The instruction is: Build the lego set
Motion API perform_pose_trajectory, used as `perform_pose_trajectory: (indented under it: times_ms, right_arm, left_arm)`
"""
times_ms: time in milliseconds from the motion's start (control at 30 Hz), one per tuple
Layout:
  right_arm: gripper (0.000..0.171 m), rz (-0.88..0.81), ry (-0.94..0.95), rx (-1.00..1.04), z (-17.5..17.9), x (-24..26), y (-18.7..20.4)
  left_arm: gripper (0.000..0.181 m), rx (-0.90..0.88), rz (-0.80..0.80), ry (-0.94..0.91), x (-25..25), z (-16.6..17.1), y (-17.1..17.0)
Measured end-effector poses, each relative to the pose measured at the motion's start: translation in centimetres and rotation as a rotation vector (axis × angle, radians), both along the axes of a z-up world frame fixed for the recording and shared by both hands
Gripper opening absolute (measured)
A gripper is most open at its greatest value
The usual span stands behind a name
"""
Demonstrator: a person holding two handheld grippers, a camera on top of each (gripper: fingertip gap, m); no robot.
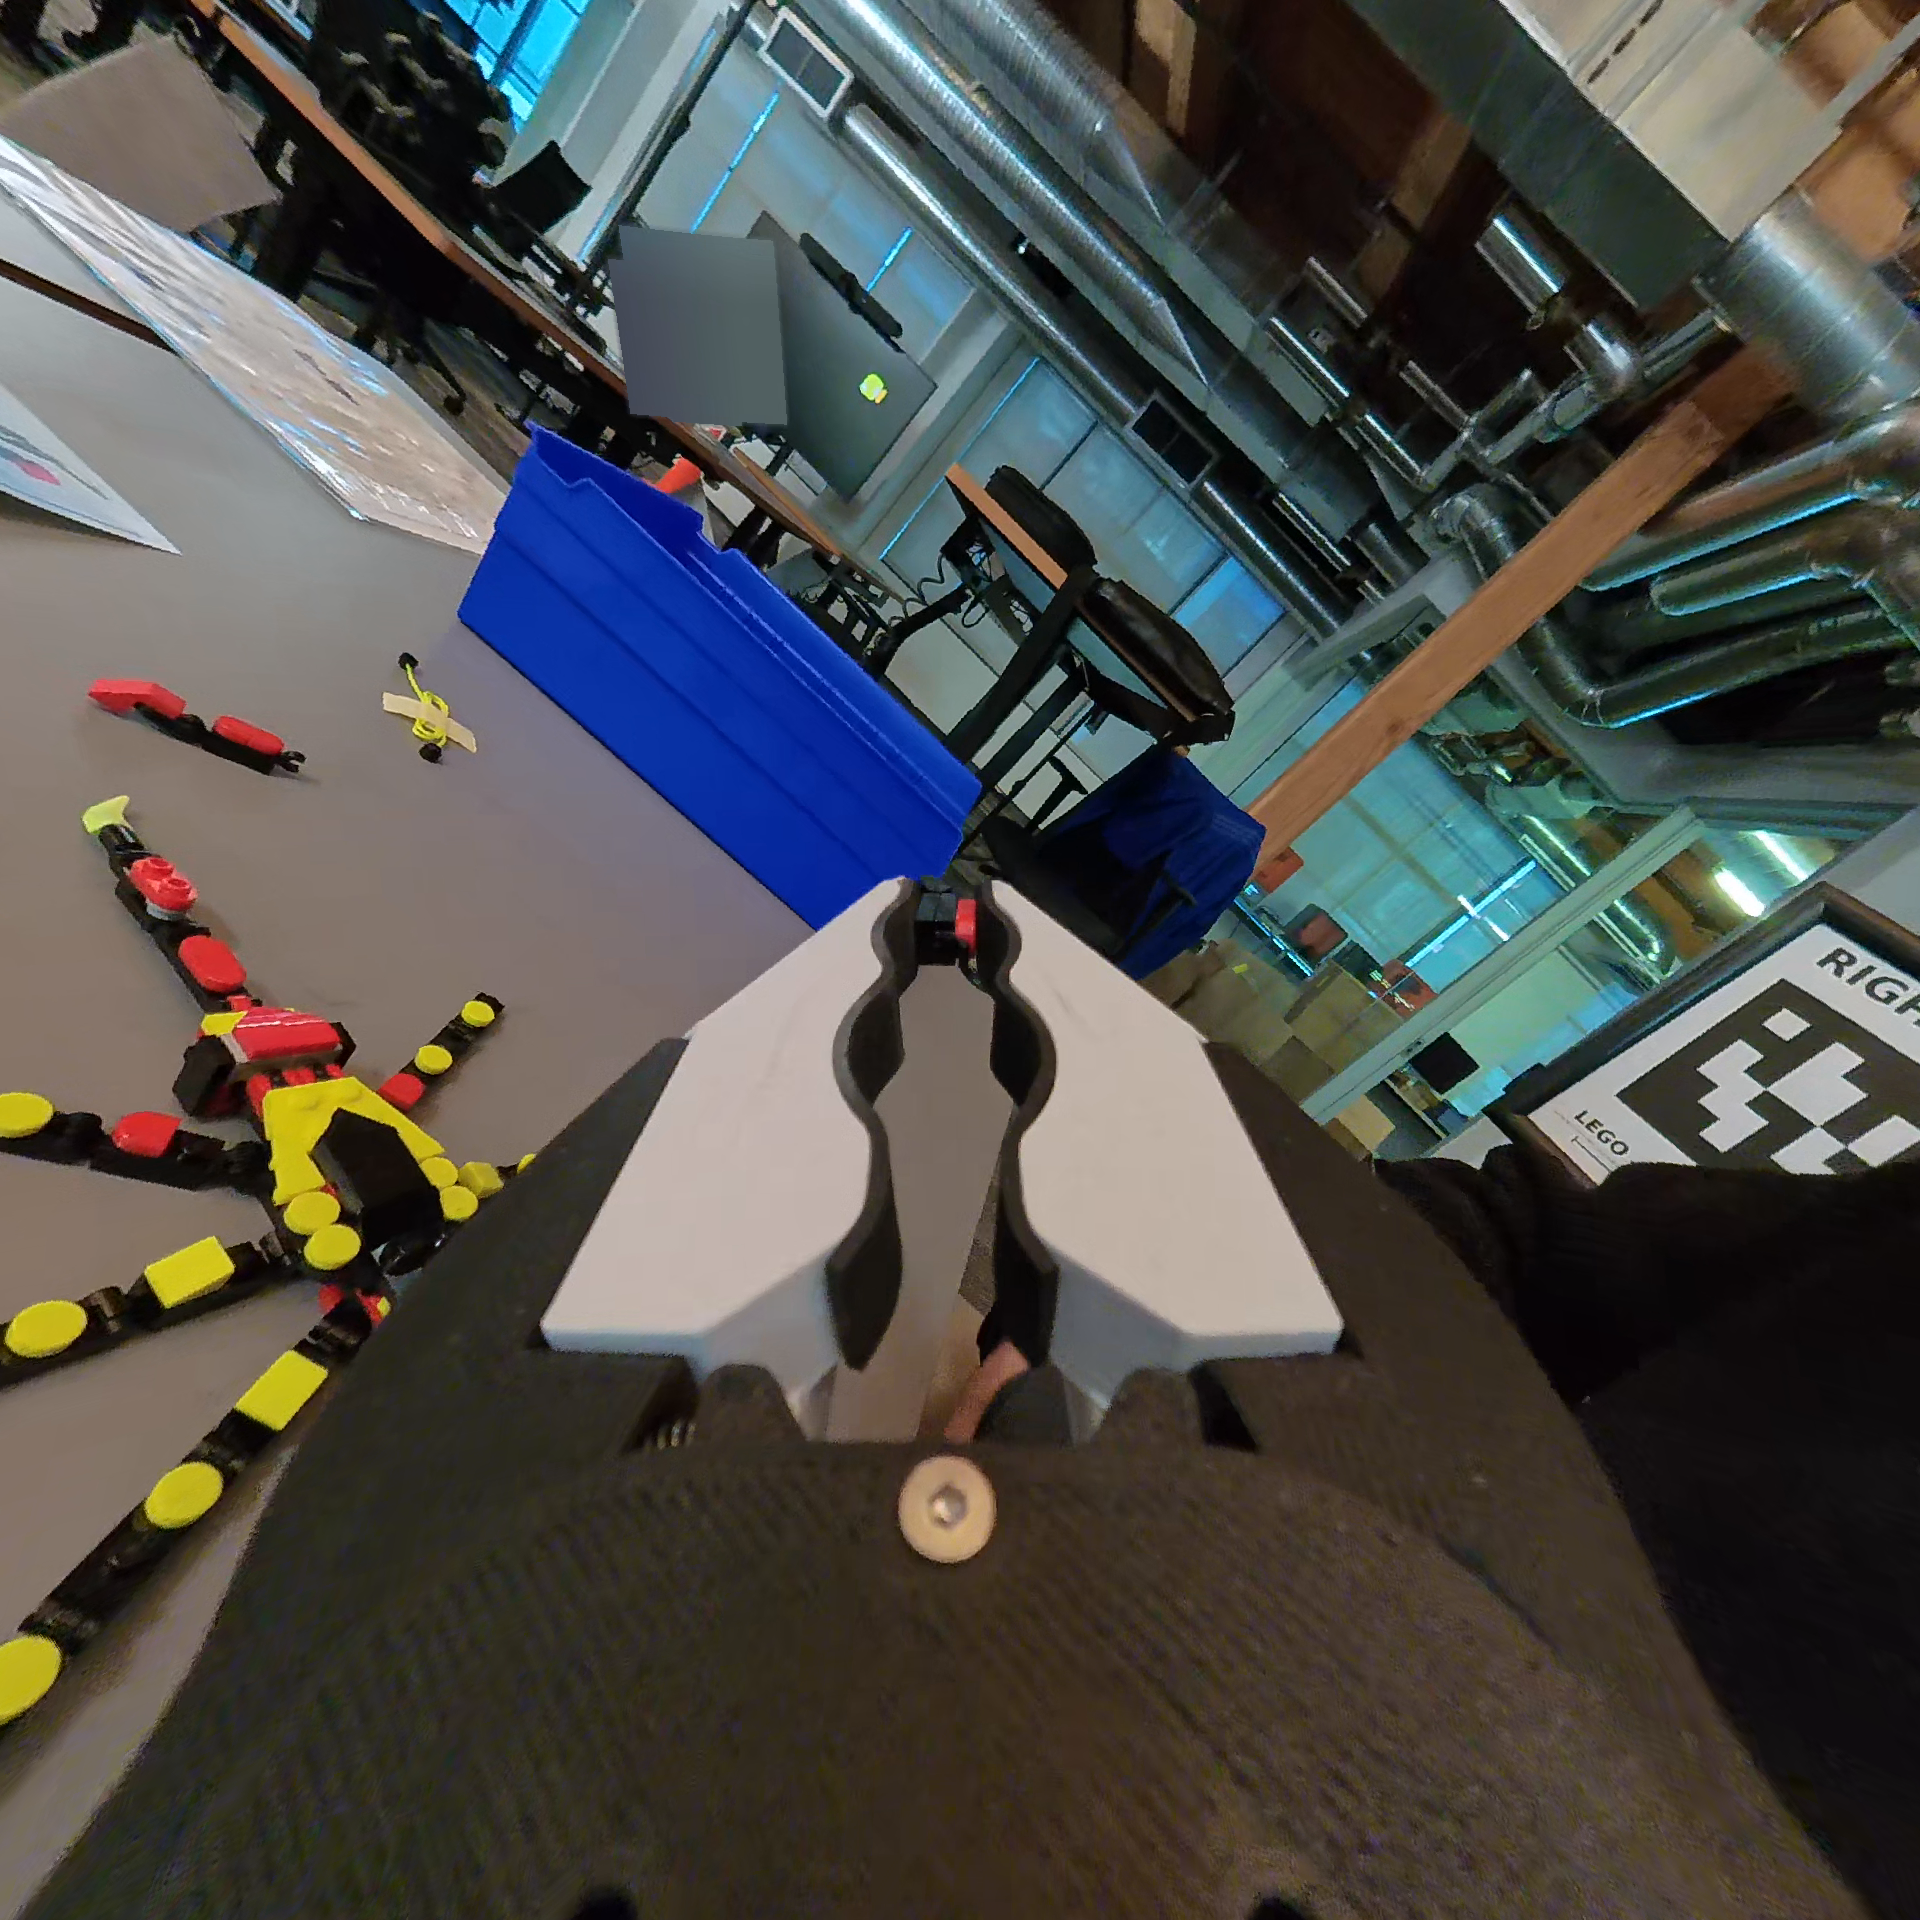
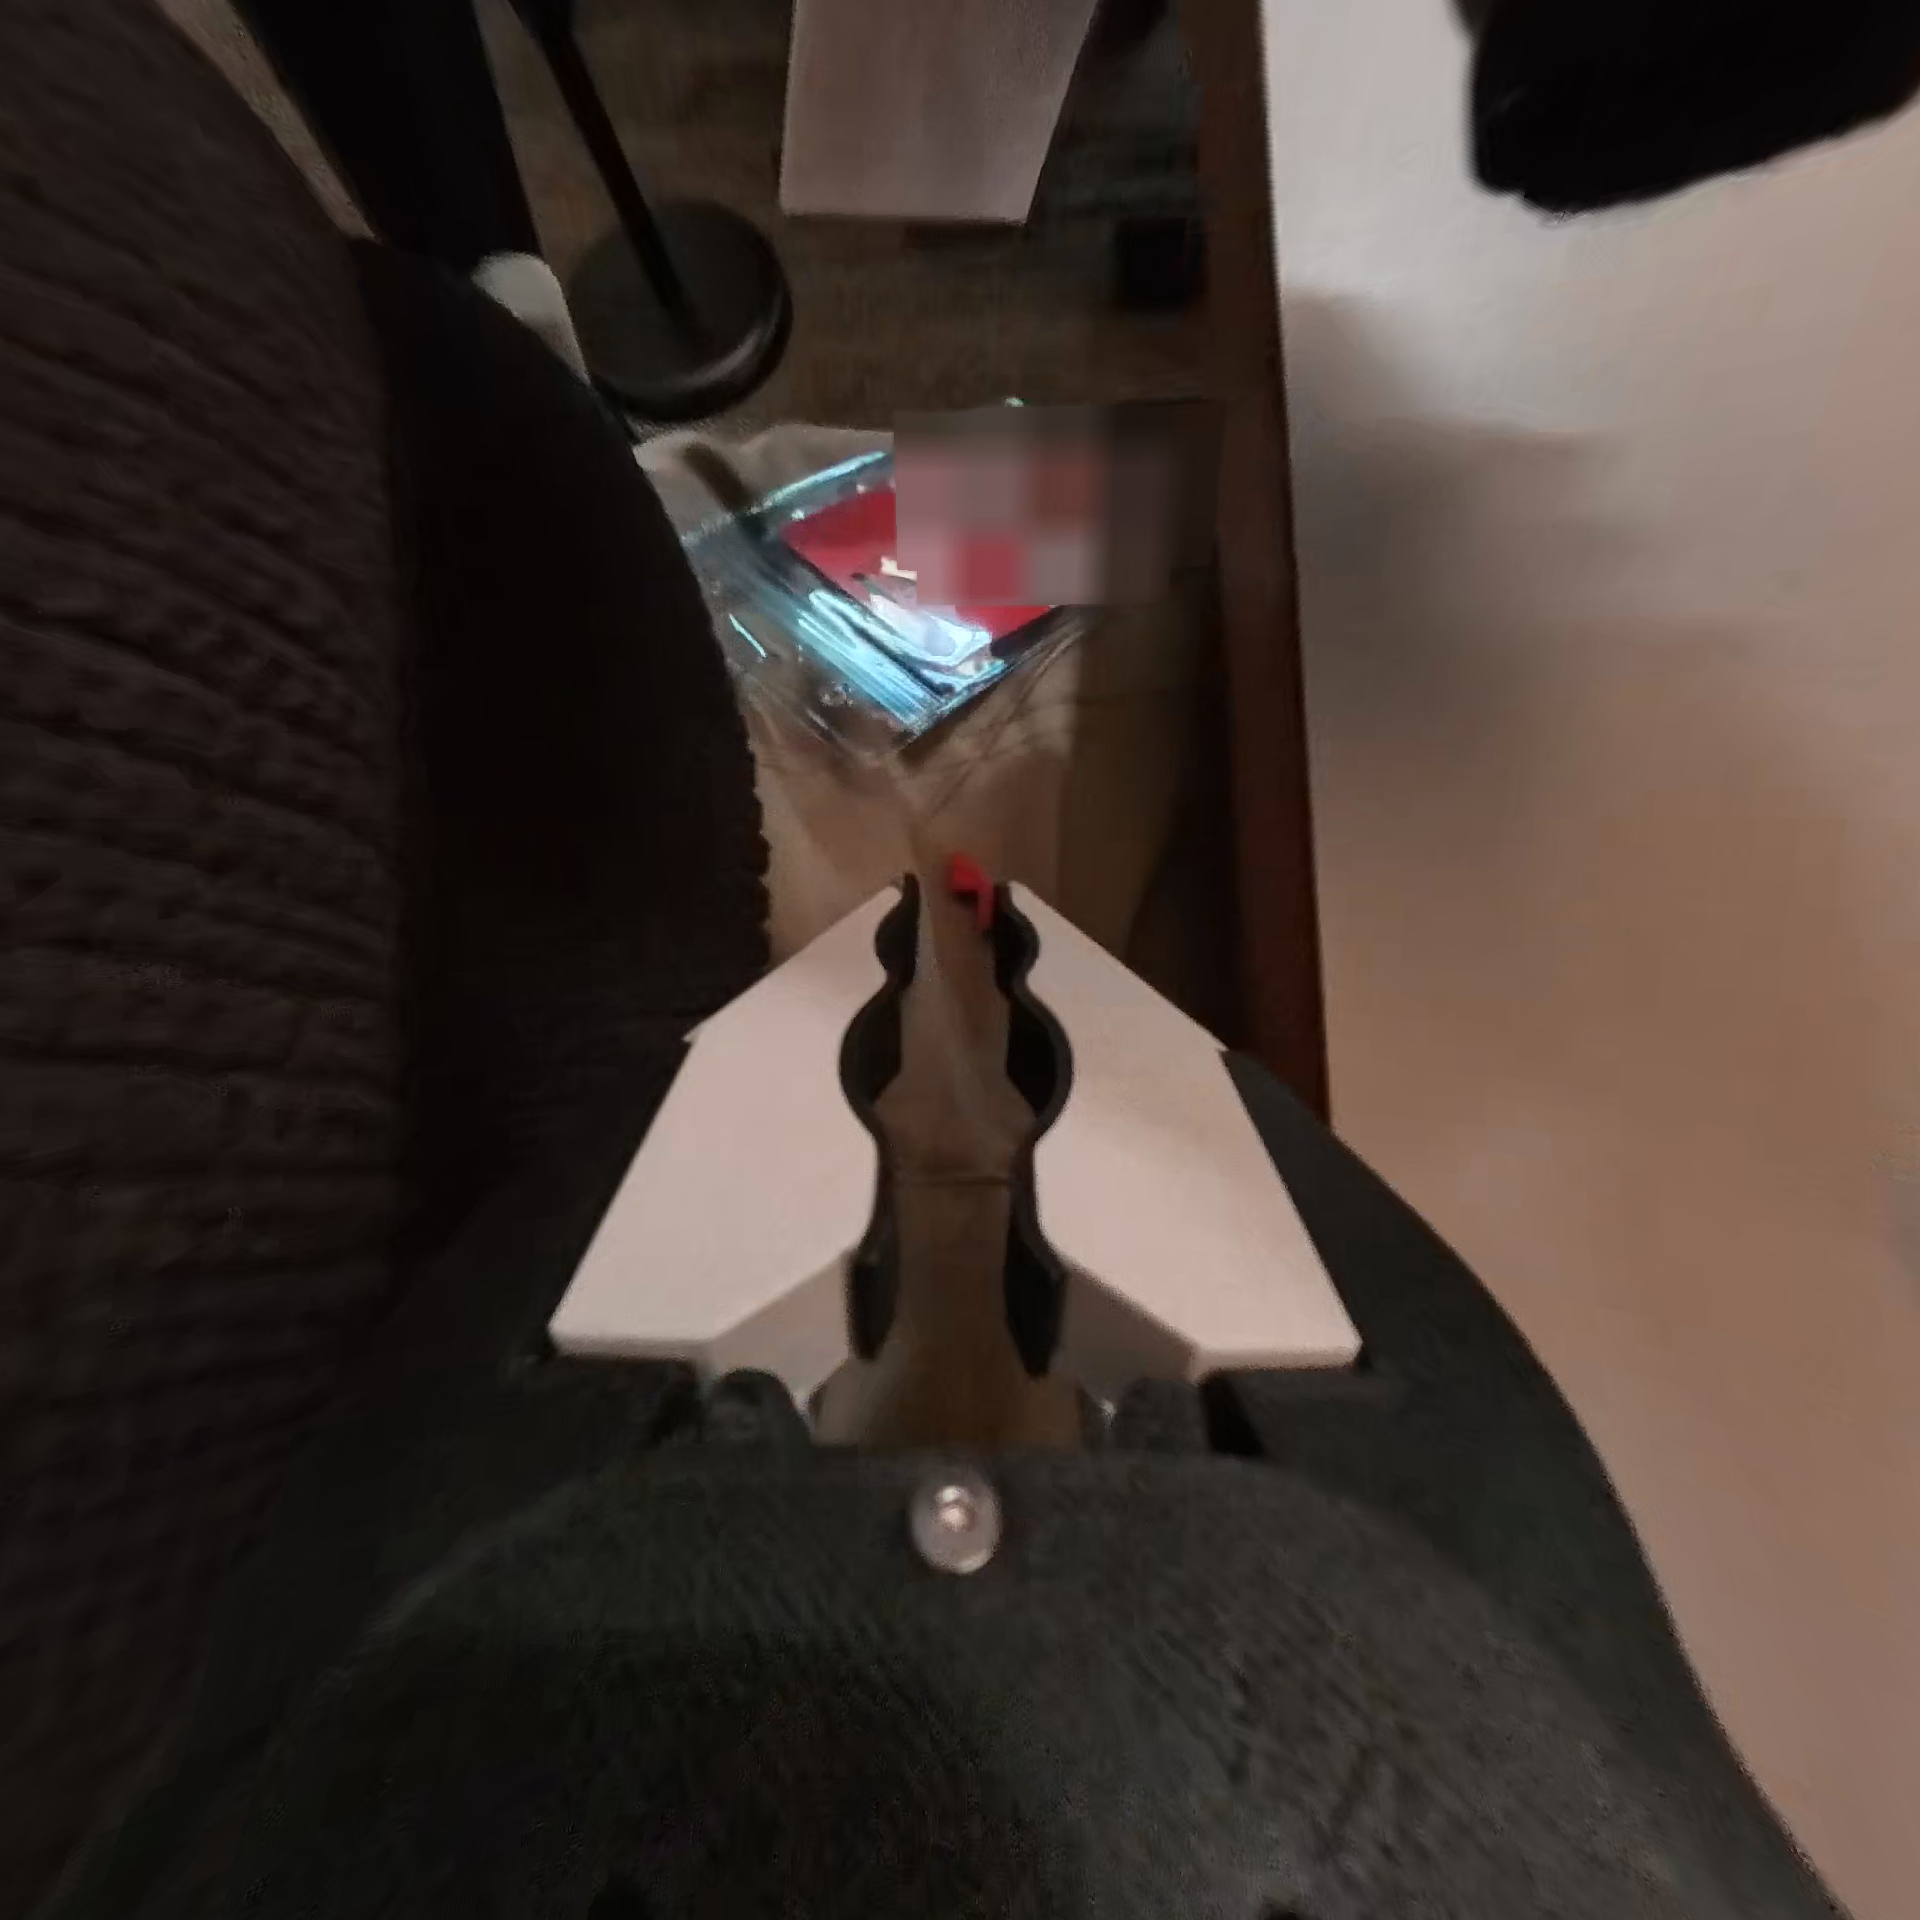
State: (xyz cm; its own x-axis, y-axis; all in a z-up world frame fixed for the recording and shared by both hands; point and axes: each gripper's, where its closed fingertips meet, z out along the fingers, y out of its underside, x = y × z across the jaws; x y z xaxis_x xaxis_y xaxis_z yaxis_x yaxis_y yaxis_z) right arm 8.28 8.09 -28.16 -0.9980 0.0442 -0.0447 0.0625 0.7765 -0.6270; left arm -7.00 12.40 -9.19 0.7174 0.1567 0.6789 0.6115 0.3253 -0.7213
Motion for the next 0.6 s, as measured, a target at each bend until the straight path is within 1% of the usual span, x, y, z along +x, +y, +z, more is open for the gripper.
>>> perform_pose_trajectory:
  times_ms: [133, 267, 333, 367, 467, 600]
  right_arm:
    - [0.012, 0.010, 0.077, 0.035, -0.7, -0.6, -0.7]
    - [0.007, 0.042, 0.053, 0.114, -2.2, -0.3, -0.7]
    - [0.000, 0.049, 0.048, 0.118, -2.0, 0.1, -0.7]
    - [0.000, 0.050, 0.053, 0.111, -1.7, 0.1, -0.7]
    - [0.000, 0.065, 0.088, -0.001, 0.8, 0.1, -1.6]
    - [0.000, 0.011, 0.124, -0.188, 6.3, -0.9, -1.8]
  left_arm:
    - [0.006, 0.002, 0.014, 0.010, 0.0, 0.2, -0.4]
    - [0.006, -0.012, 0.022, 0.025, -0.1, 0.2, -0.6]
    - [0.006, -0.012, 0.025, 0.025, -0.2, 0.3, -0.7]
    - [0.006, -0.011, 0.028, 0.025, -0.3, 0.3, -0.7]
    - [0.006, -0.007, 0.038, 0.026, -0.5, 0.3, -1.1]
    - [0.006, -0.002, 0.062, 0.028, -1.0, 0.4, -1.7]
